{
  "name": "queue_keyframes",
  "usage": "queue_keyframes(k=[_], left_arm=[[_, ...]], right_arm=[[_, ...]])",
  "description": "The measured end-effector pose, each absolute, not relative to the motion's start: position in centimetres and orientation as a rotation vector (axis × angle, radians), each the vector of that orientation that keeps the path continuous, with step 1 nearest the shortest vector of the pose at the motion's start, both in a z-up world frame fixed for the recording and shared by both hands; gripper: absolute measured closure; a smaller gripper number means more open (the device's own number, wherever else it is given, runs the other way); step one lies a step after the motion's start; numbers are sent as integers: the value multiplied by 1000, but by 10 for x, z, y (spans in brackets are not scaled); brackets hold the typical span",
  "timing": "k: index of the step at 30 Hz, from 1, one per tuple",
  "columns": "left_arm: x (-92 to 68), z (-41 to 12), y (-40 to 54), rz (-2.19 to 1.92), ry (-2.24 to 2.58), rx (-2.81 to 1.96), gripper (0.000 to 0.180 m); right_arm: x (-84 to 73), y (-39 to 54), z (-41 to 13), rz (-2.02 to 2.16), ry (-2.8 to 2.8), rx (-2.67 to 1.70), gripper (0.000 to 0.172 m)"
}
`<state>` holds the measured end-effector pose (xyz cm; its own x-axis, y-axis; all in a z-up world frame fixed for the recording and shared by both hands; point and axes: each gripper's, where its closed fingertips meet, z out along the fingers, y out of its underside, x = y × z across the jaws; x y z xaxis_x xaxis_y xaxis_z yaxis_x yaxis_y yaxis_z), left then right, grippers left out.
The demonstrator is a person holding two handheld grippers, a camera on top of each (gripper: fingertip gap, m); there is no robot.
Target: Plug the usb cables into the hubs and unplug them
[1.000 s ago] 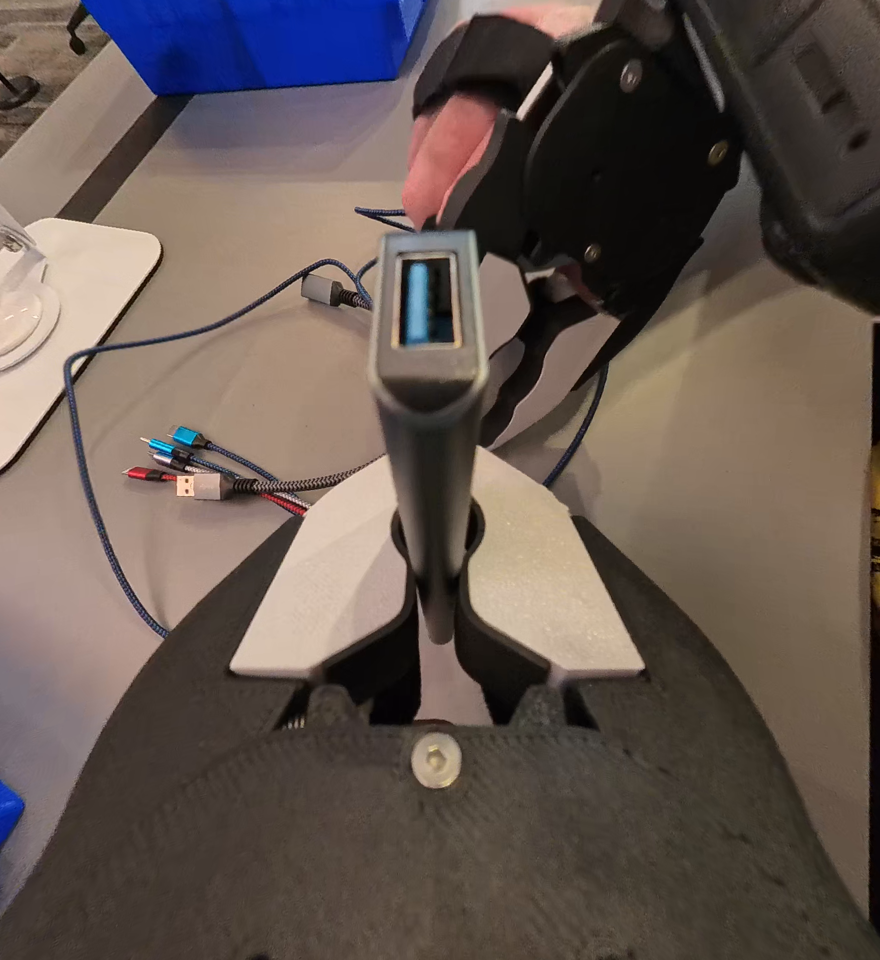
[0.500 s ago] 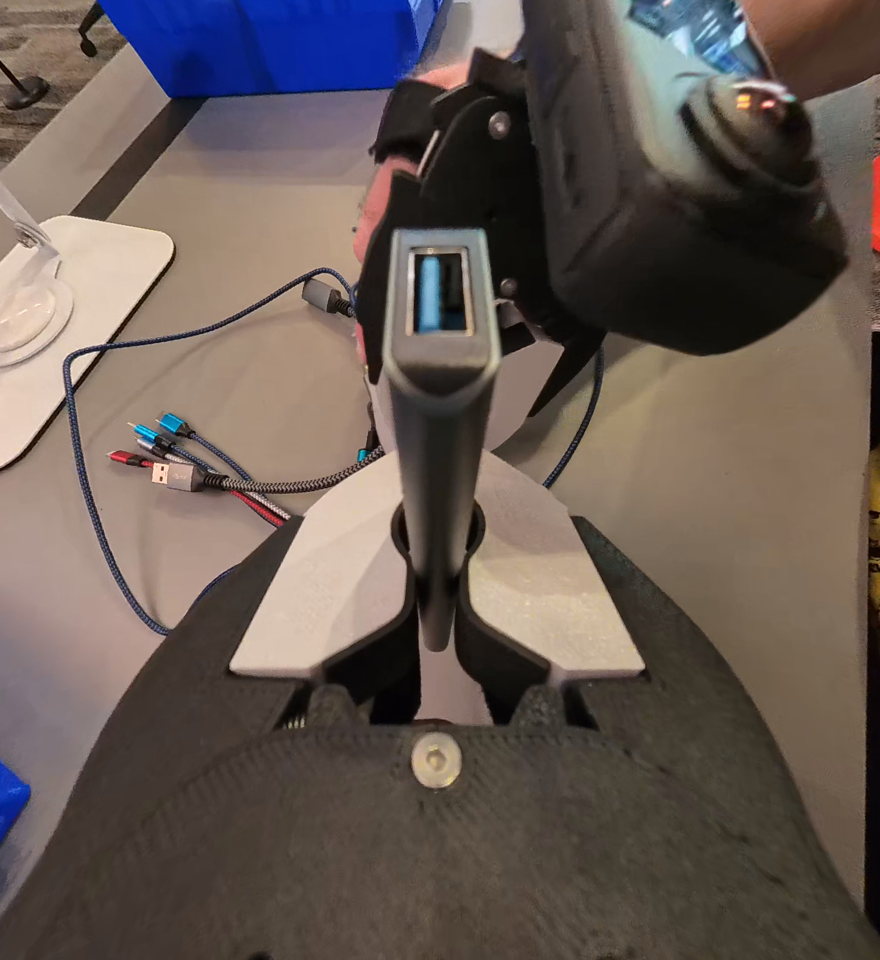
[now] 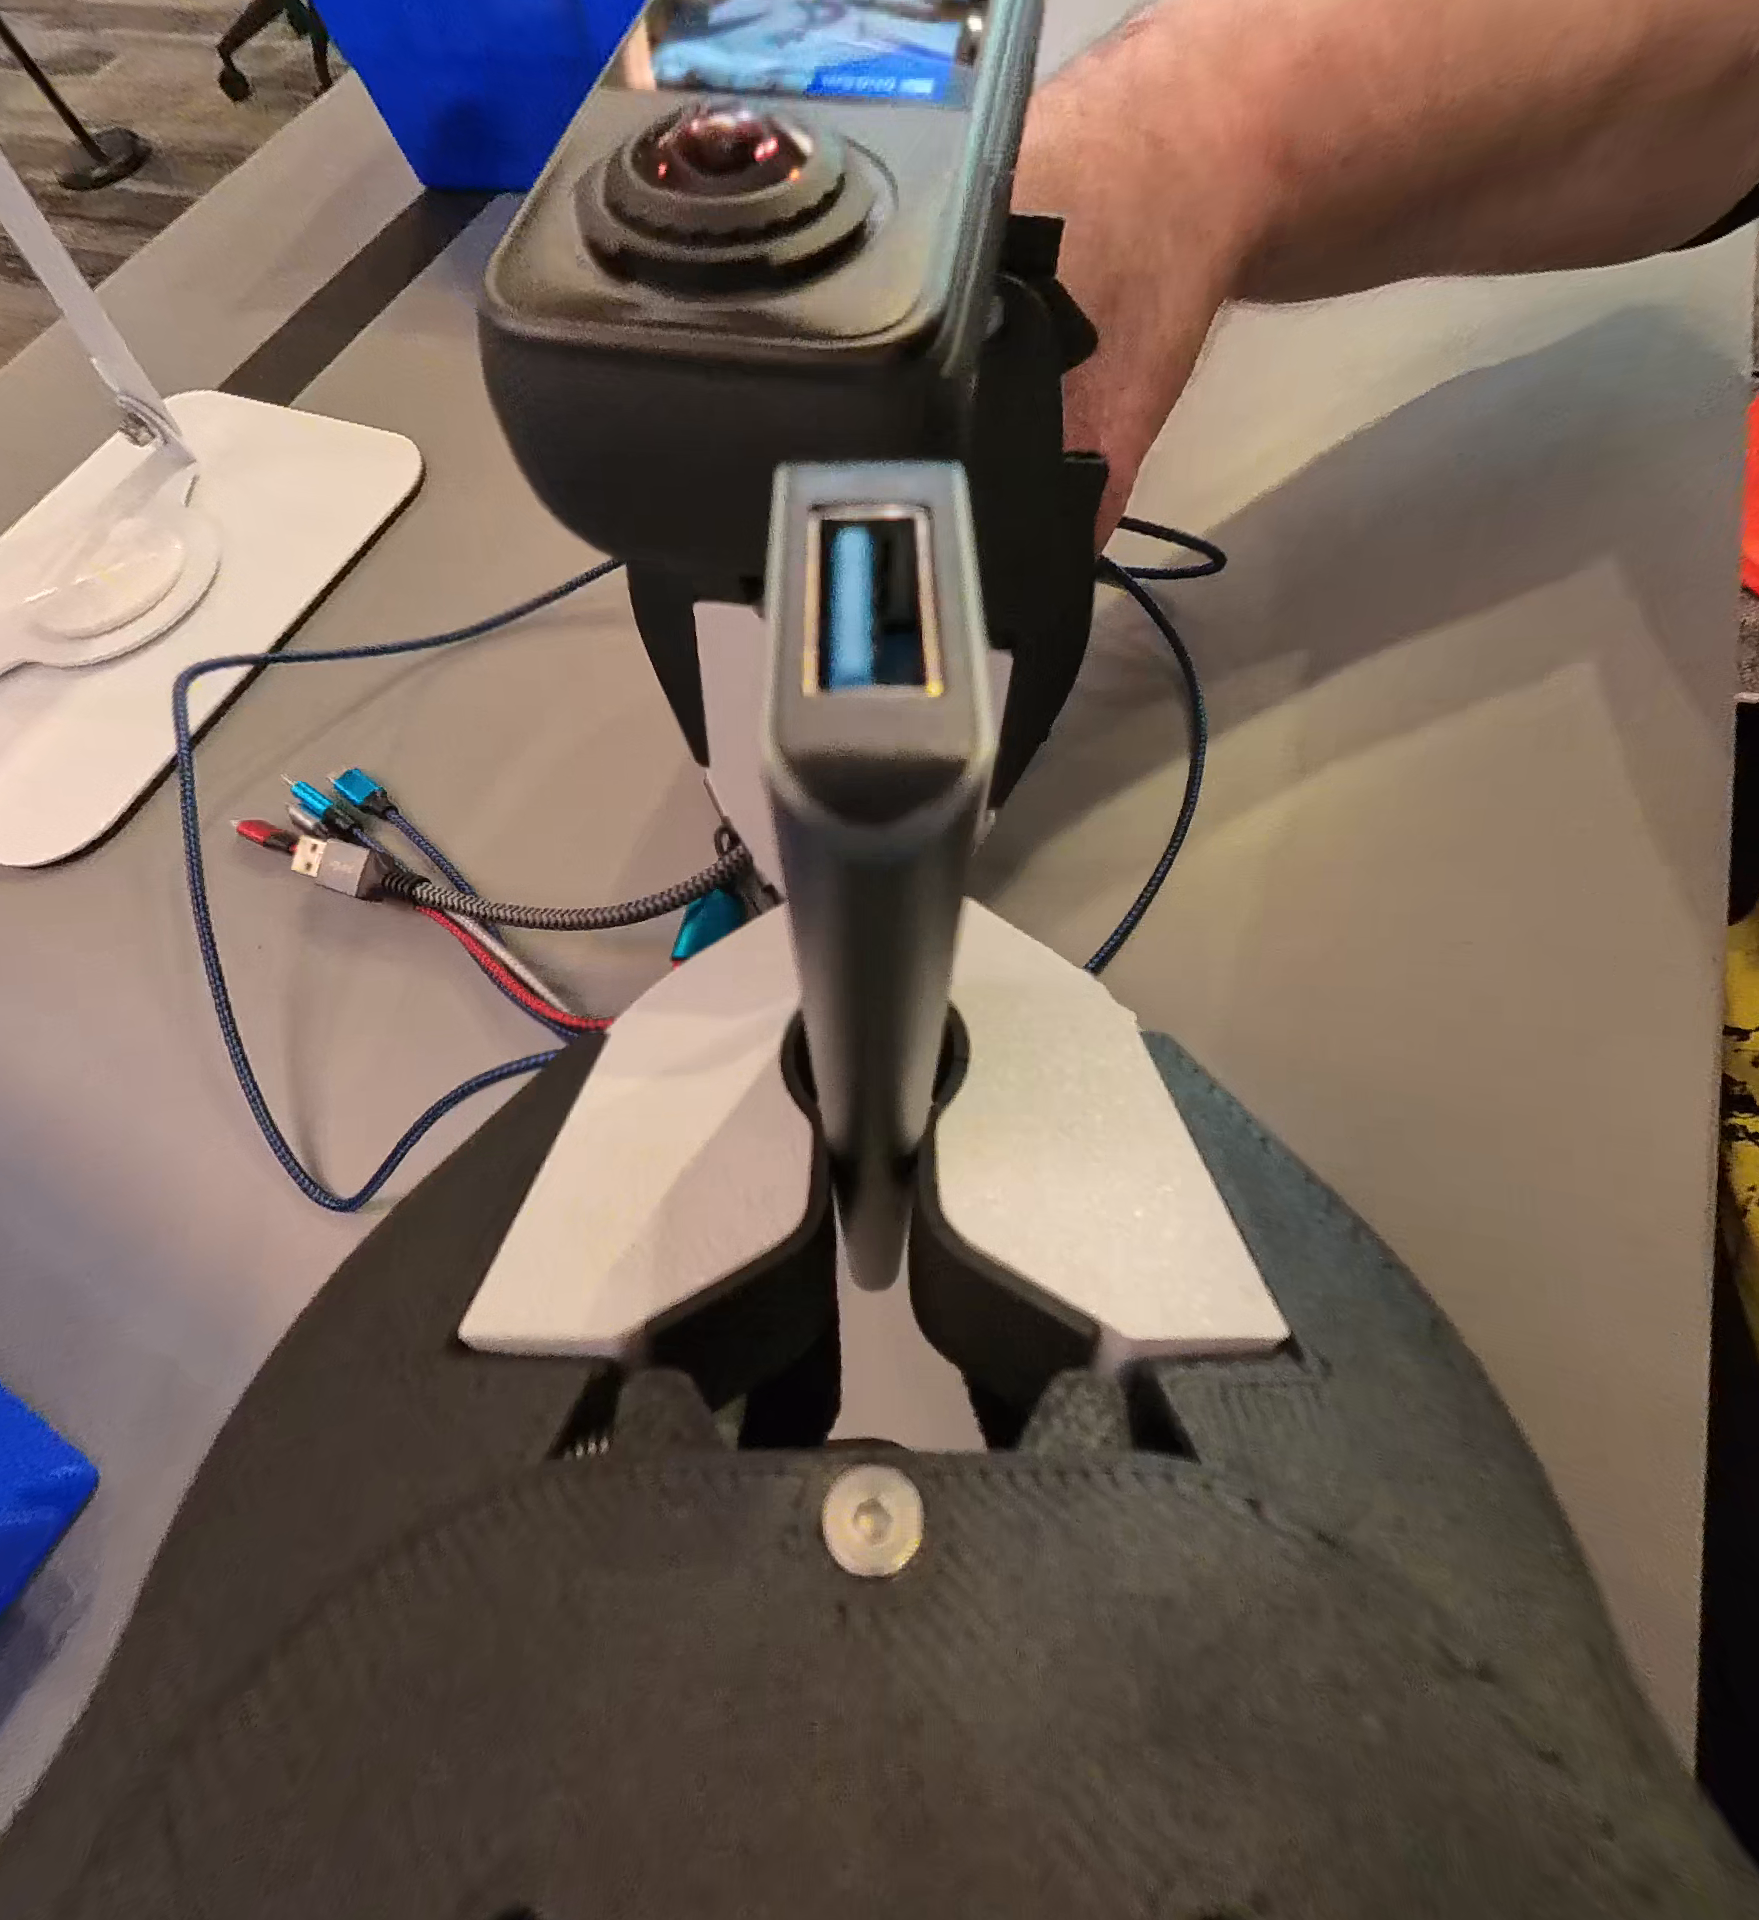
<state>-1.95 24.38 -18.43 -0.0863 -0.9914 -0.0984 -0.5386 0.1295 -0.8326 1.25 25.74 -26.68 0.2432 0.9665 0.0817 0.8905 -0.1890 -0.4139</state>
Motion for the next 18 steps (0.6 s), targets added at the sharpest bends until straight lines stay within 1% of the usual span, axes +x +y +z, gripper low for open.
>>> queue_keyframes(k=[2, 9, 14, 18], left_arm=[[-20, -183, 244, -832, 1711, -1490, 170], [-22, -186, 247, -825, 1708, -1503, 170], [-22, -194, 248, -801, 1732, -1496, 170], [-16, -195, 240, -776, 1768, -1445, 170]], right_arm=[[10, 256, -268, 303, -1734, -2128, 162], [11, 253, -268, 346, -1777, -2106, 167], [11, 238, -260, 637, -1744, -2109, 169], [7, 221, -220, 1000, -1703, -2016, 169]])
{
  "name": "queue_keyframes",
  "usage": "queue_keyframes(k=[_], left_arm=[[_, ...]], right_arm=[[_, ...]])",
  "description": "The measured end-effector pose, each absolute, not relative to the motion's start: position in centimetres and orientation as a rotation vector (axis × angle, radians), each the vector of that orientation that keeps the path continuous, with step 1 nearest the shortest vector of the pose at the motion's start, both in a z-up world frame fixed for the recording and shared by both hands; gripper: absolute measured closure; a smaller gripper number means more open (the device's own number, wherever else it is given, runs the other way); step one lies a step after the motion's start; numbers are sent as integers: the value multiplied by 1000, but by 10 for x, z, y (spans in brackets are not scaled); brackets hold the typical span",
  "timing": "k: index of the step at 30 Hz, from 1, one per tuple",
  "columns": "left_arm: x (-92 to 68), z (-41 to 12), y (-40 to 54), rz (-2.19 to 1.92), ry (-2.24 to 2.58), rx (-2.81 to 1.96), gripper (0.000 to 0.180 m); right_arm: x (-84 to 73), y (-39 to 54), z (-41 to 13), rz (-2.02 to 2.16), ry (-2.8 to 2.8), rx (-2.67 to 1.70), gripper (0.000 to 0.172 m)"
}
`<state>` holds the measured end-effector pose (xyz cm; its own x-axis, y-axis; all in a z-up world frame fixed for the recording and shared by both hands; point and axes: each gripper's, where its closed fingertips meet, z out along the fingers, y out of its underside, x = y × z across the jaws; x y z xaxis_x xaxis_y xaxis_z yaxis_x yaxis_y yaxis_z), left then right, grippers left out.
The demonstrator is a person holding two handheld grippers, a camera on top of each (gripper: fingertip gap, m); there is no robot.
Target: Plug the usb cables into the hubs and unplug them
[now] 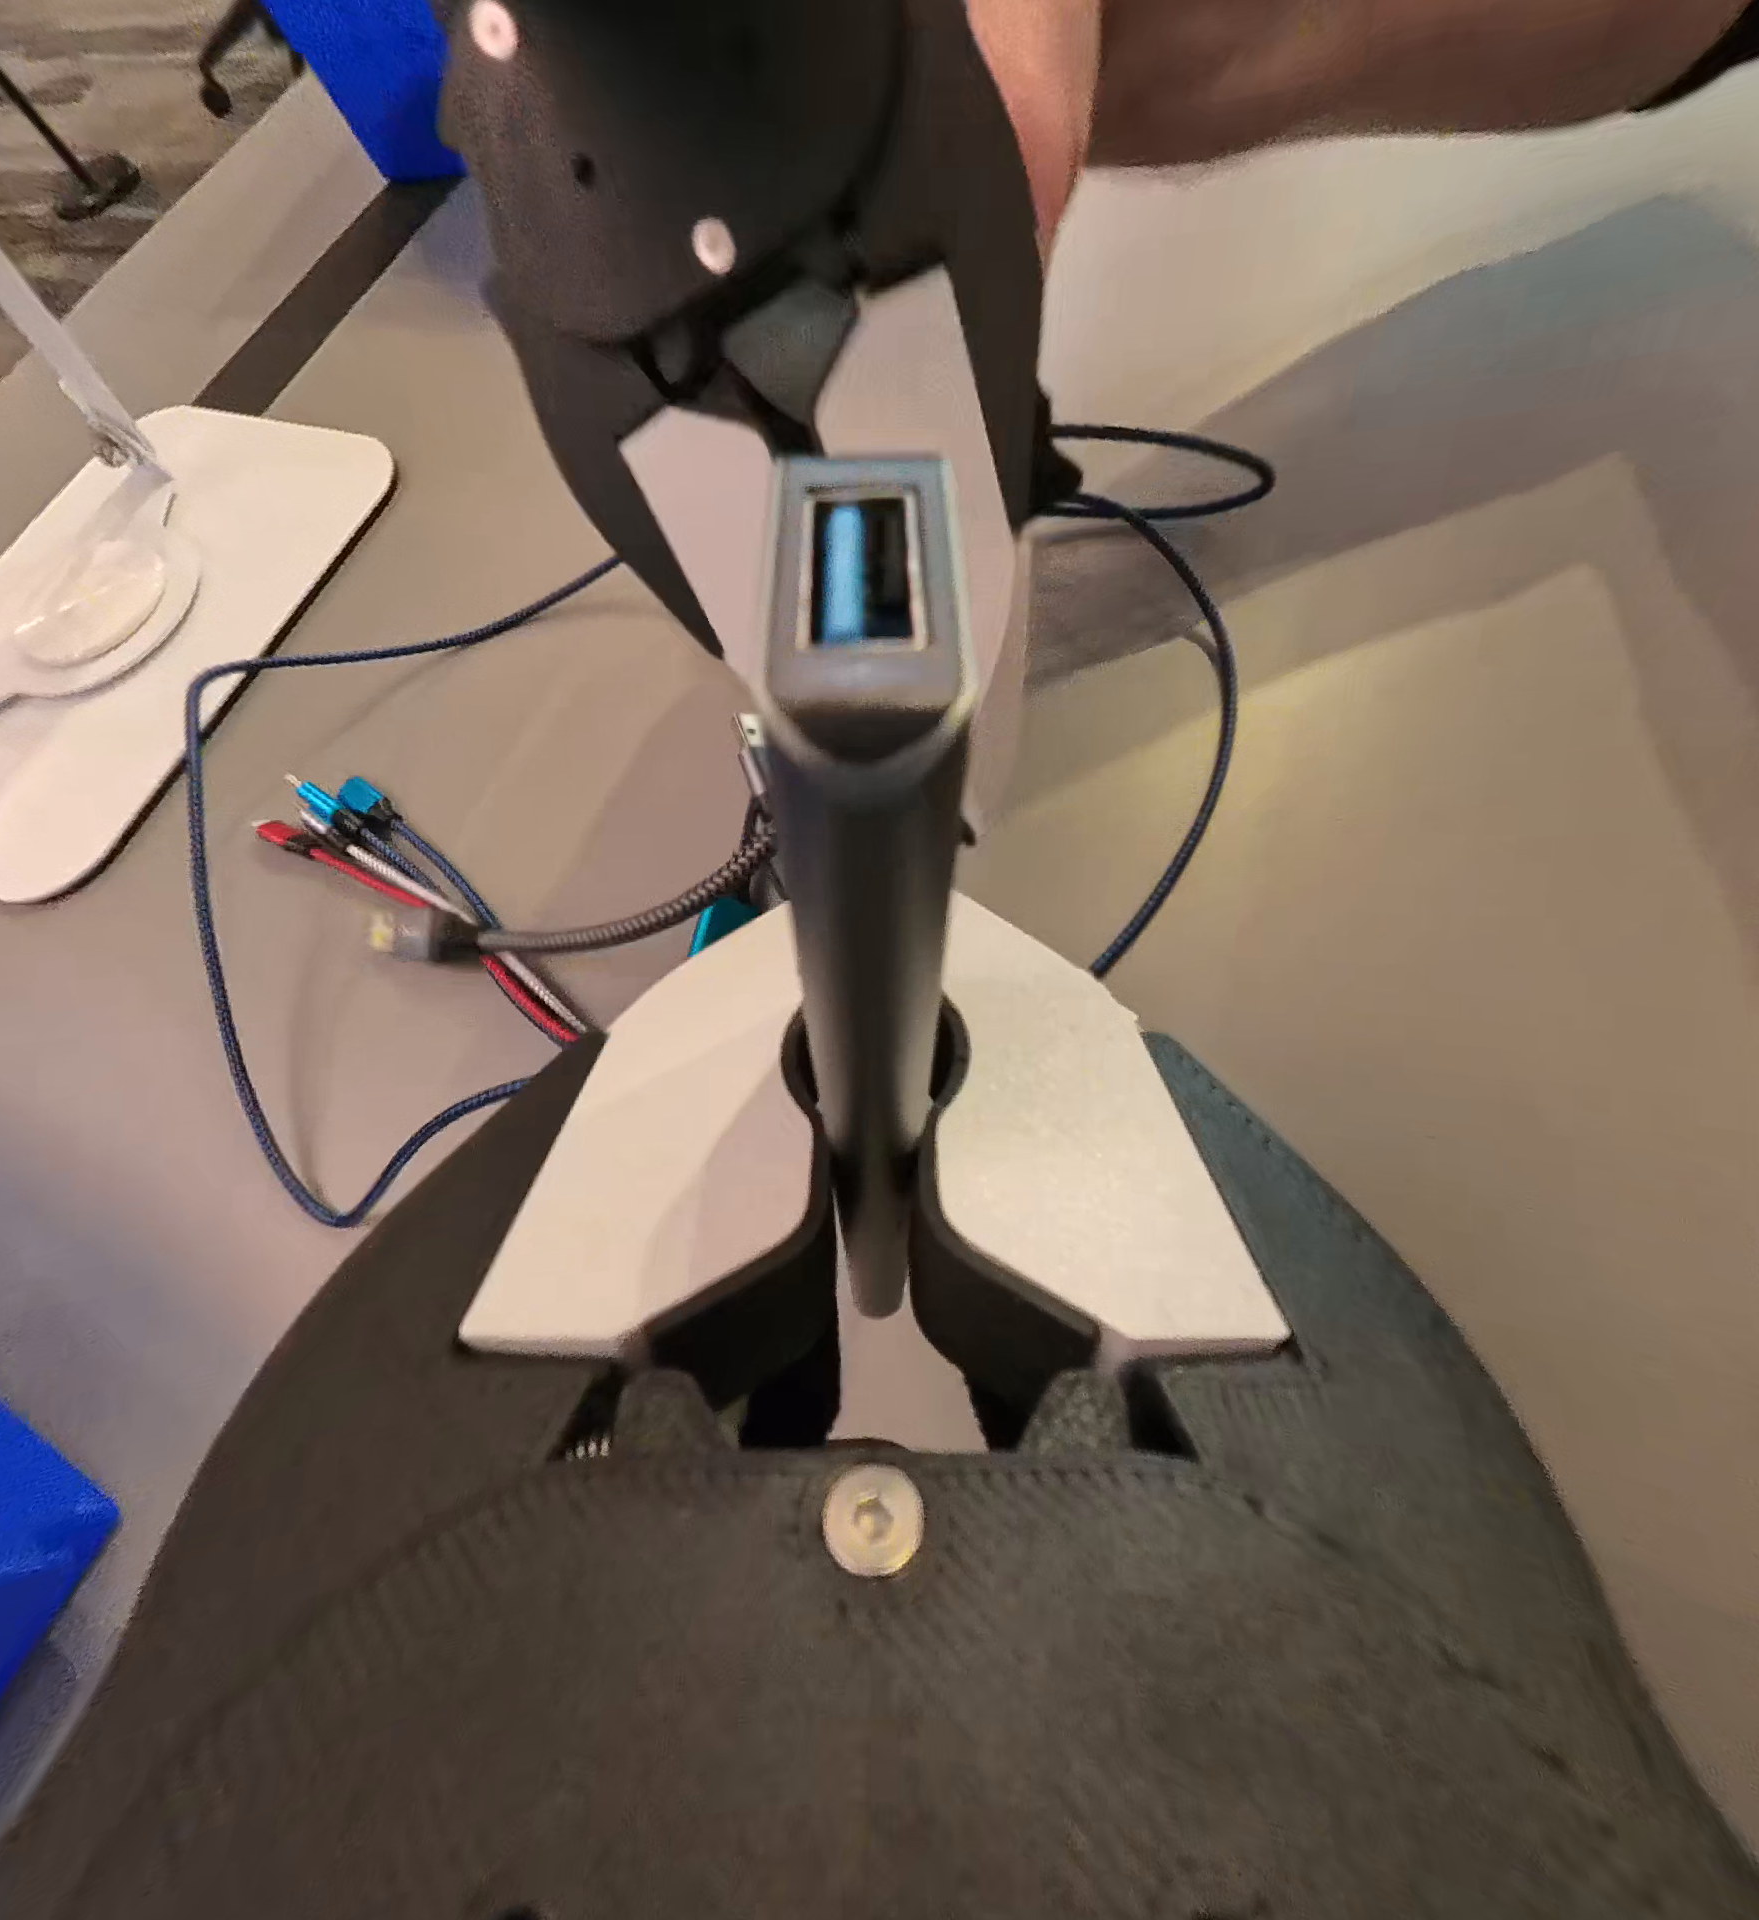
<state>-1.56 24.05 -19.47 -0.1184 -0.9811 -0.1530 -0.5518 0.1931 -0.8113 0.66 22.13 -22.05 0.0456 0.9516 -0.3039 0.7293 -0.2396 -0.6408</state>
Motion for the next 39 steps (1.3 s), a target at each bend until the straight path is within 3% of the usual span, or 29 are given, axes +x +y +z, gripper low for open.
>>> queue_keyframes(k=[14, 39], left_arm=[[5, -177, 214, -591, 1843, -1184, 170], [20, -159, 217, -291, 1839, -961, 170]], right_arm=[[6, 176, -156, 1522, -1940, -1828, 169], [17, 177, -141, 1387, -2026, -1936, 168]])
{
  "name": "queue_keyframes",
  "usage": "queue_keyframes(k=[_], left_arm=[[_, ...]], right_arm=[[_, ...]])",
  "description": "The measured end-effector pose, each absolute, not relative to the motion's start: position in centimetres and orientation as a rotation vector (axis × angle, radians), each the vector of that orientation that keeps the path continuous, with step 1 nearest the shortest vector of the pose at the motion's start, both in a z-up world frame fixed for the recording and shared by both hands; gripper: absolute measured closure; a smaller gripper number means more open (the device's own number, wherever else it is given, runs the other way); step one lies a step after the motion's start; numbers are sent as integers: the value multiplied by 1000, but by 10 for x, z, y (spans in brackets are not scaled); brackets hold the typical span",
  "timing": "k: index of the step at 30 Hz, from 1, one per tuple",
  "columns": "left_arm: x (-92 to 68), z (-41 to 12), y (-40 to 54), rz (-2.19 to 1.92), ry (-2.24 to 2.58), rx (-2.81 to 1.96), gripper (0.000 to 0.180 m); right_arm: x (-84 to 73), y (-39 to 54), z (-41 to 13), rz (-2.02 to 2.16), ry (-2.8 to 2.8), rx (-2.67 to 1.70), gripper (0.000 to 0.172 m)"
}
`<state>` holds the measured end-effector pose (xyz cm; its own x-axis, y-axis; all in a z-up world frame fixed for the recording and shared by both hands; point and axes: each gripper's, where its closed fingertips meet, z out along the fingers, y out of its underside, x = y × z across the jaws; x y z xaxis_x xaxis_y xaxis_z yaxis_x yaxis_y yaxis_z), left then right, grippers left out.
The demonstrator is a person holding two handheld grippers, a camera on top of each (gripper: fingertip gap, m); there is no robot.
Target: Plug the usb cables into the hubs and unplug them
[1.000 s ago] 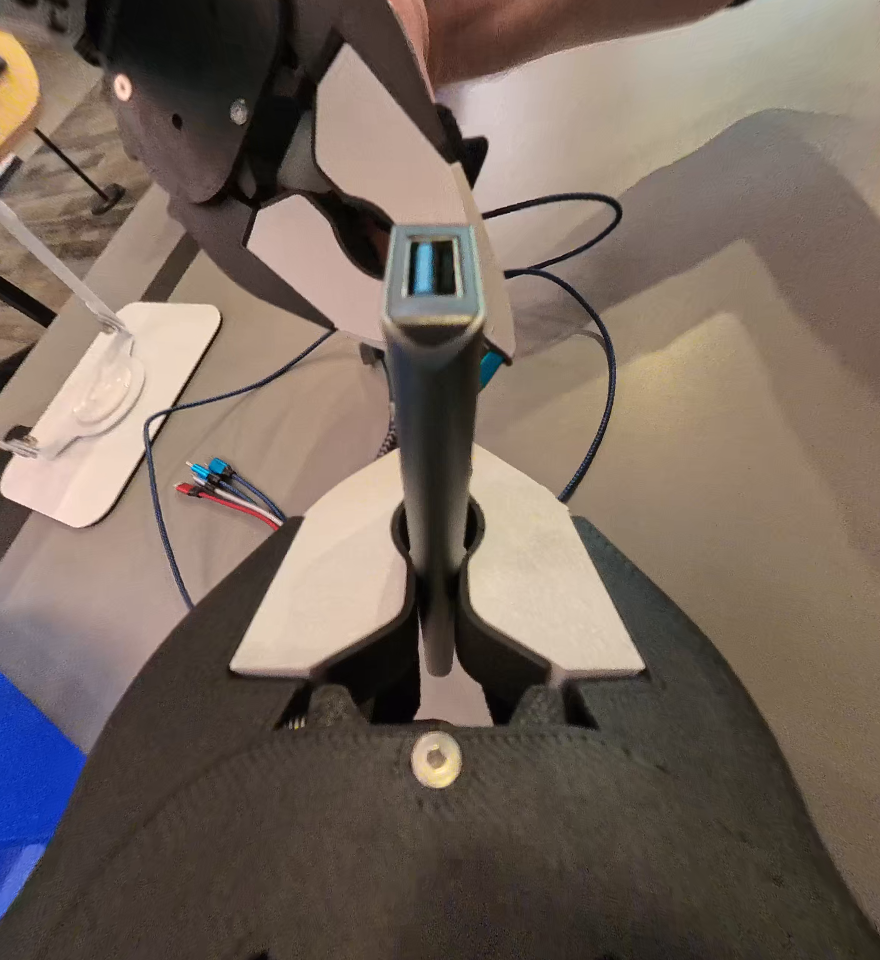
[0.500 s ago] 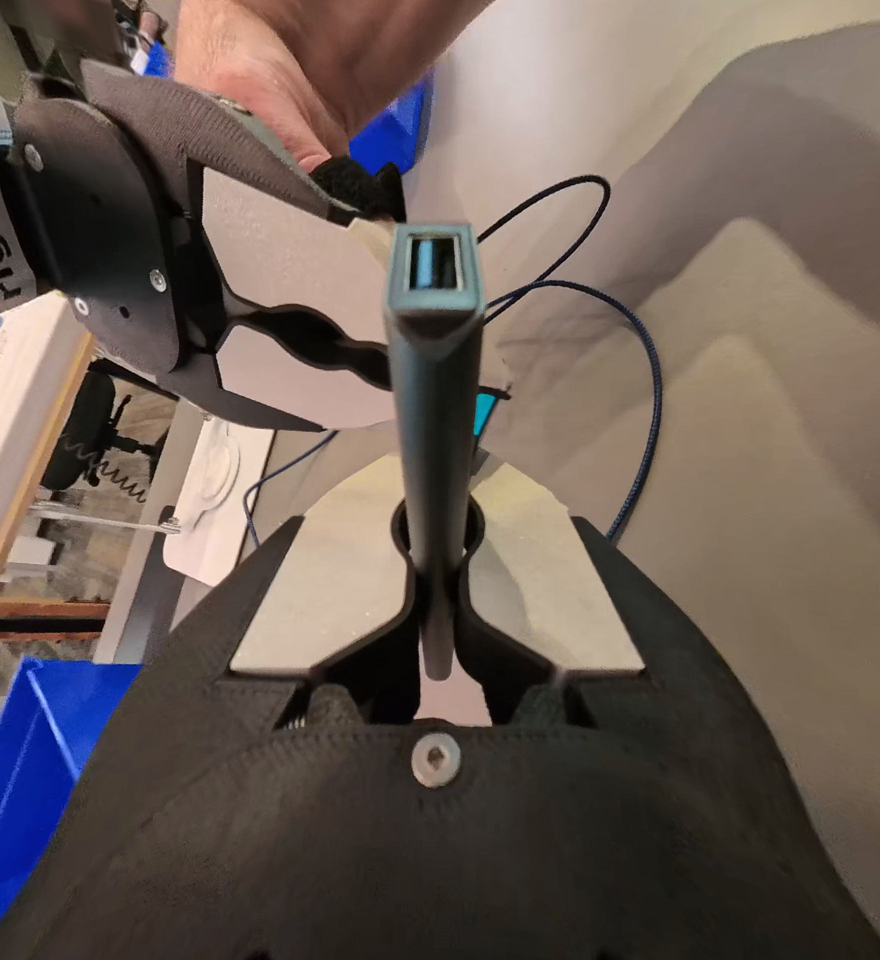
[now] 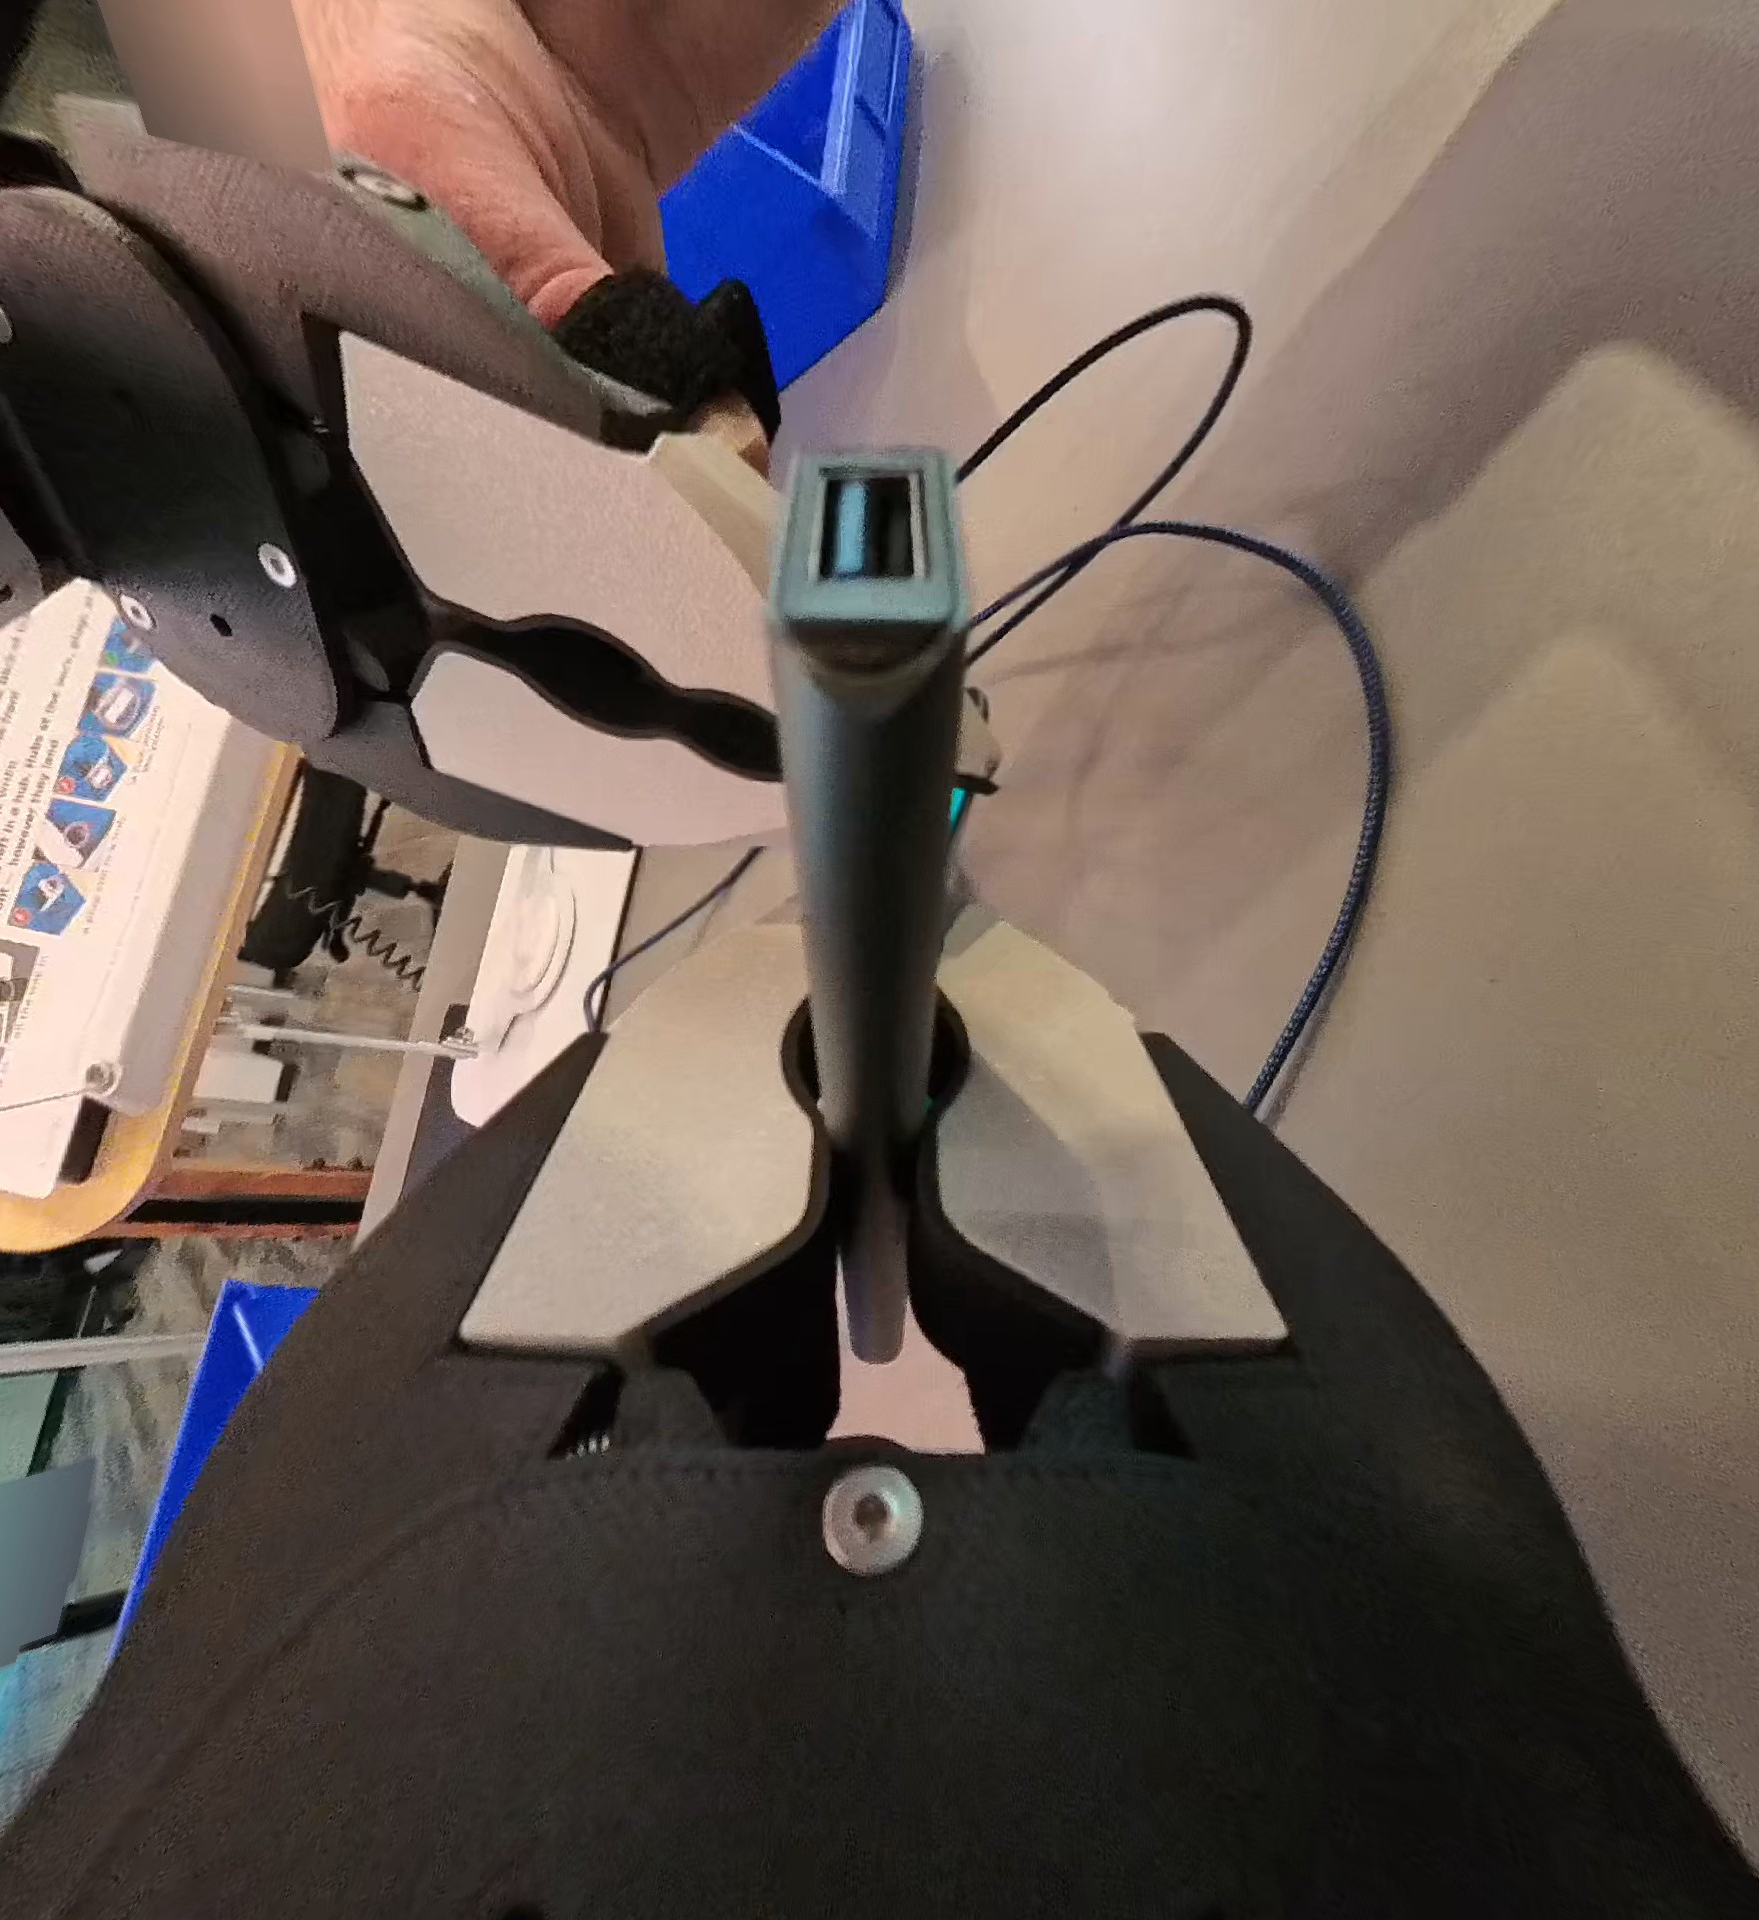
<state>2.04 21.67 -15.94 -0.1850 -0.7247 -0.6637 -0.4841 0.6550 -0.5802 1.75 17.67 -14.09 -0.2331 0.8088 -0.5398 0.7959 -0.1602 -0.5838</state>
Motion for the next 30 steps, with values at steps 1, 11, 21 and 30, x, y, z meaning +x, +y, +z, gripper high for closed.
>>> queue_keyframes(k=[1, 11, 21, 30], left_arm=[[20, -162, 219, -271, 1843, -968, 170], [23, -169, 215, -262, 1873, -952, 171], [22, -167, 210, -338, 1886, -1002, 171], [19, -165, 217, -520, 1806, -1172, 171]], right_arm=[[18, 179, -143, 1381, -2011, -1960, 168], [21, 182, -152, 1250, -2103, -2017, 168], [20, 186, -151, 1263, -2112, -2095, 168], [15, 197, -147, 1329, -1817, -2057, 167]])
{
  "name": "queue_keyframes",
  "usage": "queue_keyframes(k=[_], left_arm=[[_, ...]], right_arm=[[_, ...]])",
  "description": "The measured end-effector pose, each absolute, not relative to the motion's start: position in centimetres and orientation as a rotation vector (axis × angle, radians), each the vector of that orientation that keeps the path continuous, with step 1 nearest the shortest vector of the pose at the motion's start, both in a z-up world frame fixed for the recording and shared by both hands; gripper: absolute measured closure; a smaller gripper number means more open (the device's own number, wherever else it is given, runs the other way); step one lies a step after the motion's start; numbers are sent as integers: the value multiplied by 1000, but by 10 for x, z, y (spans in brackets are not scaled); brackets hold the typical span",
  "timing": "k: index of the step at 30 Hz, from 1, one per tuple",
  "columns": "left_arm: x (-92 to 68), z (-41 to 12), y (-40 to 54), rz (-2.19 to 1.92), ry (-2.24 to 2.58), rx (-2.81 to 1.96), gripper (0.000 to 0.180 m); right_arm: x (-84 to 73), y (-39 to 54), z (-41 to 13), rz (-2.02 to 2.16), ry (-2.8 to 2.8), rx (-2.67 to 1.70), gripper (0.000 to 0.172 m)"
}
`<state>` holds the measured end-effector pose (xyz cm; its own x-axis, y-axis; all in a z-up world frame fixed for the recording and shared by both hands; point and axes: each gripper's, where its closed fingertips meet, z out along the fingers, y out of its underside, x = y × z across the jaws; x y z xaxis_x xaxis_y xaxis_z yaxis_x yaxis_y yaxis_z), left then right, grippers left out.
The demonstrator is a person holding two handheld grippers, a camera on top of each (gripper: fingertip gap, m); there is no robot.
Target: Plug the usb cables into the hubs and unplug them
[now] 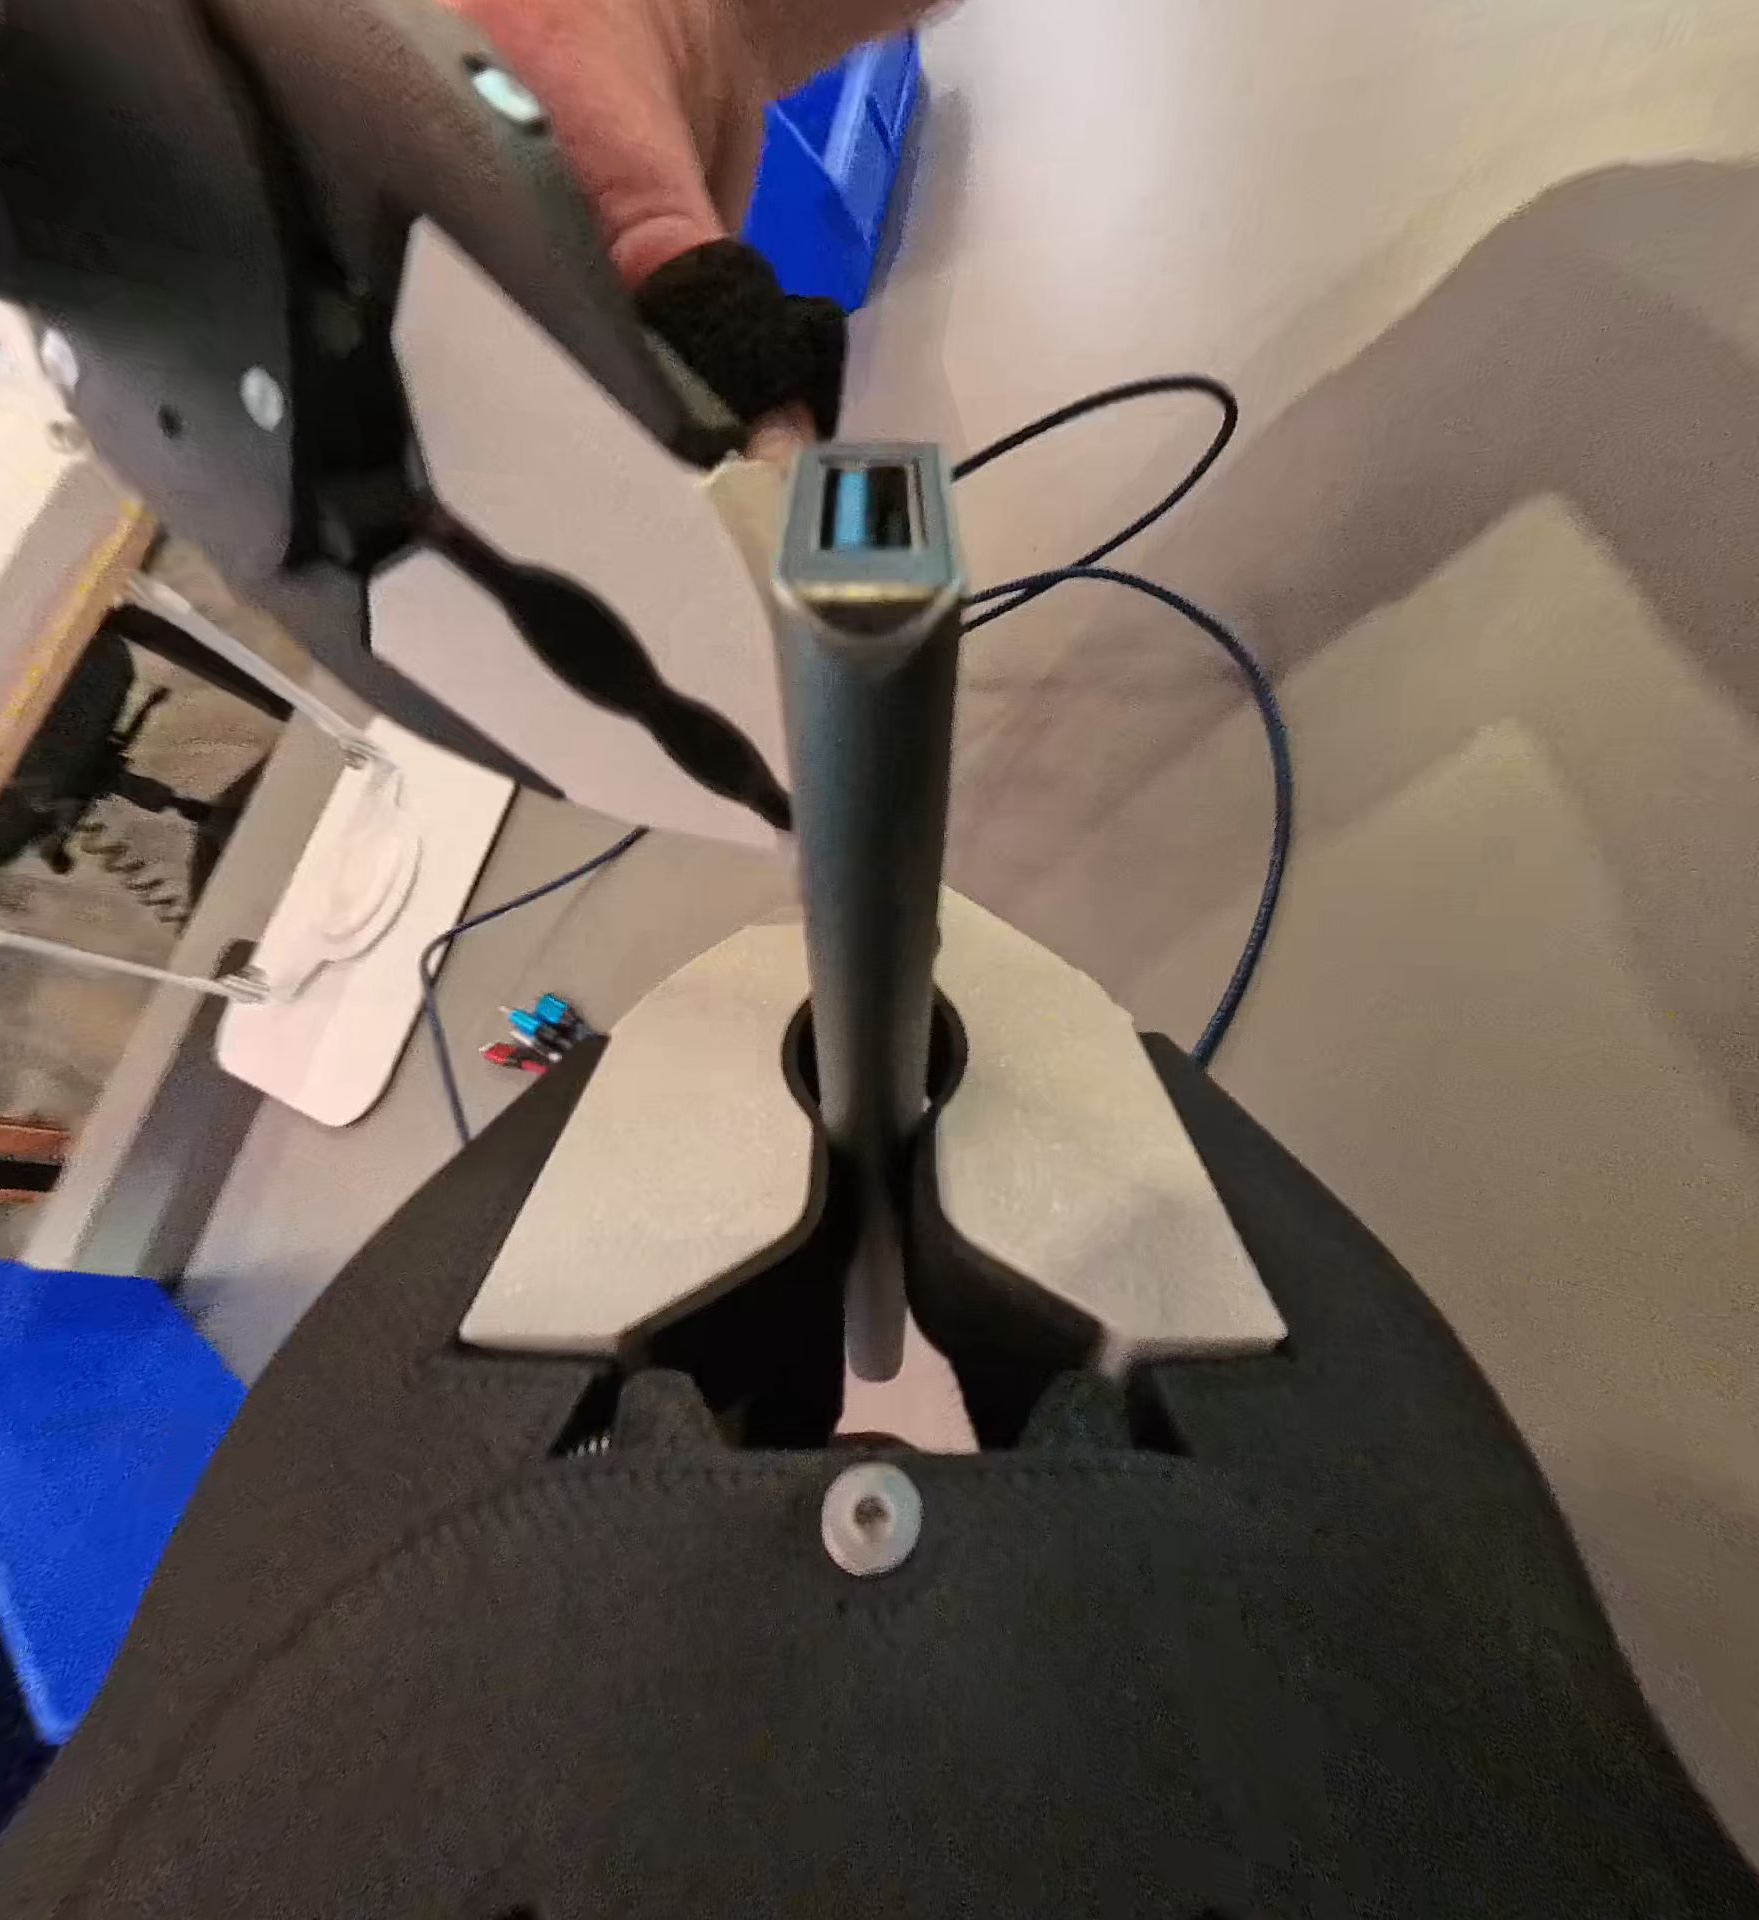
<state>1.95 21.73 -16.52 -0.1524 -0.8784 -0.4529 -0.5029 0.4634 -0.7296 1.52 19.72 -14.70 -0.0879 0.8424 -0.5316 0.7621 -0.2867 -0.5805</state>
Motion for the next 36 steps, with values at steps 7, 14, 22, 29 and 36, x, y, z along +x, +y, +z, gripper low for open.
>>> queue_keyframes(k=[7, 14, 22, 29, 36], left_arm=[[22, -163, 219, -701, 1739, -1290, 171], [21, -165, 213, -821, 1752, -1363, 171], [22, -149, 203, -982, 1716, -1299, 171], [24, -143, 191, -948, 1759, -1177, 171], [24, -145, 188, -934, 1781, -1155, 171]], right_arm=[[16, 206, -146, 1064, -1633, -1939, 165], [16, 206, -146, 726, -1579, -1799, 166], [16, 198, -132, 815, -1488, -1746, 168], [17, 182, -126, 1111, -1598, -1804, 167], [23, 174, -126, 1018, -1879, -1794, 168]])
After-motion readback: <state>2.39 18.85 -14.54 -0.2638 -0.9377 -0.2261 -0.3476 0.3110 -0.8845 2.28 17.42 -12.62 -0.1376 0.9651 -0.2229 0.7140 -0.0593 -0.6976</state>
